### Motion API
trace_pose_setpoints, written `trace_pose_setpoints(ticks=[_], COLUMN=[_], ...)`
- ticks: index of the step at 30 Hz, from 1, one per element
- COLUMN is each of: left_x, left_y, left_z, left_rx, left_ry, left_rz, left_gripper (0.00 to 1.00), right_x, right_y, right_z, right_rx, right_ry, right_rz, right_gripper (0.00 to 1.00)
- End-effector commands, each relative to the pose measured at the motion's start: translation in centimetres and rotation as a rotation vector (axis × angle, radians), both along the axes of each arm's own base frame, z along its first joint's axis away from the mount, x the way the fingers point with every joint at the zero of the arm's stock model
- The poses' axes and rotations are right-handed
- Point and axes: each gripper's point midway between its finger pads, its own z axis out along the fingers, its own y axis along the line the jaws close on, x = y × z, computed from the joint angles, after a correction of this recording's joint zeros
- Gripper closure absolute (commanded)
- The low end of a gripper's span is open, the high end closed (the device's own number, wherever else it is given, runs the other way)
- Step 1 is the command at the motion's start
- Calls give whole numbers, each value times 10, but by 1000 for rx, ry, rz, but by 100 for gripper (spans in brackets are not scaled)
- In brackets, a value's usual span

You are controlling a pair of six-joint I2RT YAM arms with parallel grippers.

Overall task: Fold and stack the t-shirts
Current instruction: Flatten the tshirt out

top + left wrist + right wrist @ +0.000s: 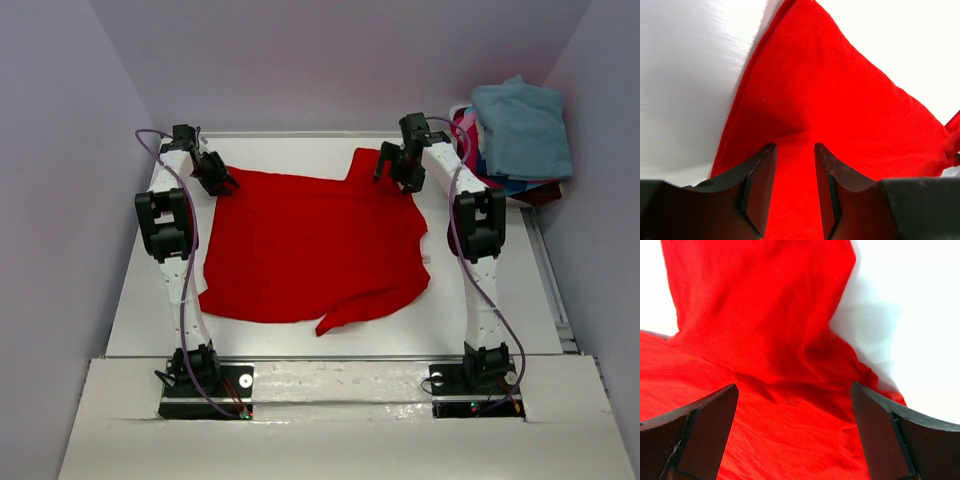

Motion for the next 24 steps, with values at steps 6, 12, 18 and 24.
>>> trace_pose_setpoints(ticks=[6,12,18,24], left_x=[-11,-11,-12,-8], left_y=[11,11,10,11], left_z=[-12,-10,-7,7], left_rx=[50,52,50,57], left_ry=[48,42,28,-15], left_rz=[-4,-2,1,5], left_gripper=[50,50,50,44], right_x=[43,59,79,84], right_y=[11,31,39,43], right_z=[79,70,58,20], right_rx=[70,151,175,192], right_ry=[-258,-282,-303,-266], right_rz=[66,127,130,124], right_gripper=[0,0,1,16])
